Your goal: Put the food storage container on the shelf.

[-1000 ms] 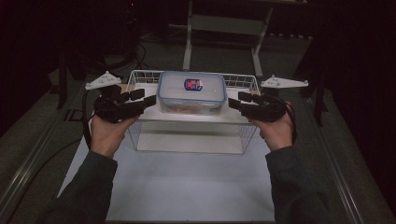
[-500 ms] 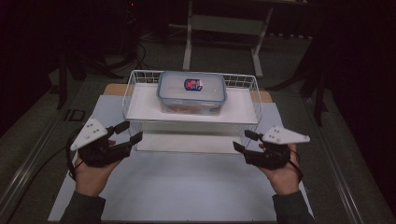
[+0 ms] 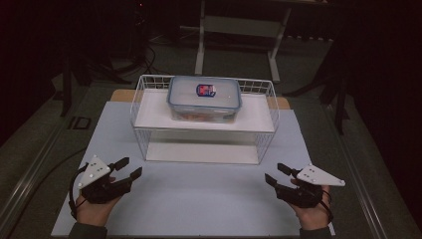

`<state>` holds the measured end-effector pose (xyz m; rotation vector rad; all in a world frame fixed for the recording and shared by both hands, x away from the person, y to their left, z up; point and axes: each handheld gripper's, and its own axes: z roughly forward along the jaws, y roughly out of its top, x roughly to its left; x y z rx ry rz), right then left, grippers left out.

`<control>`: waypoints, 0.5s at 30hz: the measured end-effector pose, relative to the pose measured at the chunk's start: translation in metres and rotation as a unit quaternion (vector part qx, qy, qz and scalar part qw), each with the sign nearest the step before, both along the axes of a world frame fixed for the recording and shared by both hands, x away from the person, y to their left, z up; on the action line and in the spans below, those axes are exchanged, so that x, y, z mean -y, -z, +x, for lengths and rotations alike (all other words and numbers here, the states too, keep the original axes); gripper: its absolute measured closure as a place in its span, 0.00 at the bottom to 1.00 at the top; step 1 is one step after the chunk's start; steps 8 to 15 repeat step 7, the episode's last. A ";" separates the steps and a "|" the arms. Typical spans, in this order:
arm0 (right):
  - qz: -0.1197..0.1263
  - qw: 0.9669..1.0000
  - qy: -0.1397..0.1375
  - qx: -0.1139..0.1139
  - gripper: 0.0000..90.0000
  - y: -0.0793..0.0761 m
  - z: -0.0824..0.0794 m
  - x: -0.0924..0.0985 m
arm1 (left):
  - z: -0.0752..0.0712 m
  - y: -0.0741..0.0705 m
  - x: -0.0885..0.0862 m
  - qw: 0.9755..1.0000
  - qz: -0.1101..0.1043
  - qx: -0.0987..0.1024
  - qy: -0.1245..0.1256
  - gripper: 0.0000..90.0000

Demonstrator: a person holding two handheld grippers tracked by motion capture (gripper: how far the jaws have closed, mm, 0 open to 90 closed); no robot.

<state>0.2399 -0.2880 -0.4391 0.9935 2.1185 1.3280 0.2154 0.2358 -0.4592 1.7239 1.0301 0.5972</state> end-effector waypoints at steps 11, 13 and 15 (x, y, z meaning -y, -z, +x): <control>-0.008 1.000 0.017 -0.007 0.44 0.011 0.006 0.009 | 0.003 0.008 -0.003 1.000 0.012 -0.007 -0.011 0.46; -0.008 1.000 0.017 -0.007 0.44 0.011 0.006 0.009 | 0.003 0.008 -0.003 1.000 0.012 -0.007 -0.011 0.46; -0.008 1.000 0.017 -0.007 0.44 0.011 0.006 0.009 | 0.003 0.008 -0.003 1.000 0.012 -0.007 -0.011 0.46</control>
